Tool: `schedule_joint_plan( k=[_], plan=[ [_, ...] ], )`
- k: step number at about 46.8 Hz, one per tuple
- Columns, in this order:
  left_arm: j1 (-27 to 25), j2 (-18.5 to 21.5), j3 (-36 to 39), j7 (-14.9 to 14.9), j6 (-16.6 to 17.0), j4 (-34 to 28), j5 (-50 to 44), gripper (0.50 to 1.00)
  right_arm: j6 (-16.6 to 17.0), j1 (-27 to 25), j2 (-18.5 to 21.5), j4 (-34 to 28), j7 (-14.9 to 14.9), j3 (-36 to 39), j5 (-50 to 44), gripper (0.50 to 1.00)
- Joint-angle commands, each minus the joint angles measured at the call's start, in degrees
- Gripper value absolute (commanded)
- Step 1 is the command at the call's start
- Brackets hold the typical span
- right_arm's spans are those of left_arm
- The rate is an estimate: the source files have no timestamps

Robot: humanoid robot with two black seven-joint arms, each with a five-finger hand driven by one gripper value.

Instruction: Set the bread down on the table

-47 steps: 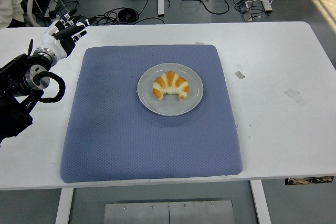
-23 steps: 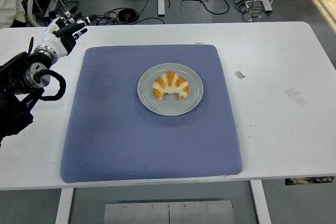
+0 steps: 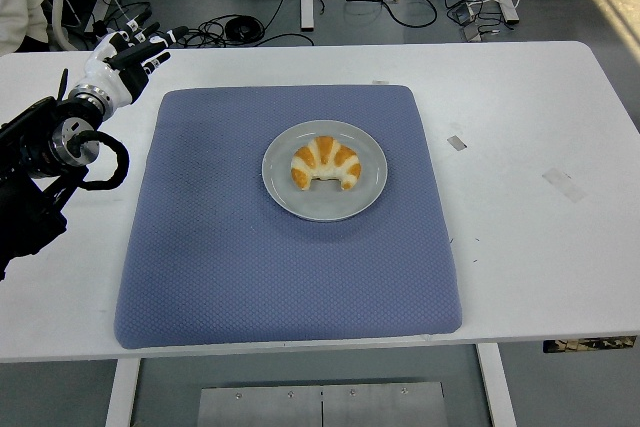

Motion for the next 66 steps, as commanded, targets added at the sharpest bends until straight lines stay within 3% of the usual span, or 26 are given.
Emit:
schedule_joint_plan(
  k=[1,18,66],
  plan=[
    [-0.8,-0.5,0.0,0.0,0.0,0.0,0.0,0.981,0.0,0.0,0.0,0.0,0.0,0.0,0.0,1.000],
    [-1.3,1.9,0.1,0.1,-1.1,0.0,0.1,0.981,0.0,0.0,0.0,0.0,0.0,0.0,0.0,1.000],
    [-2.3,1.9,1.7,0.0,-2.4,0.0,0.1,0.981,0.0,0.0,0.0,0.0,0.0,0.0,0.0,1.000]
  ],
)
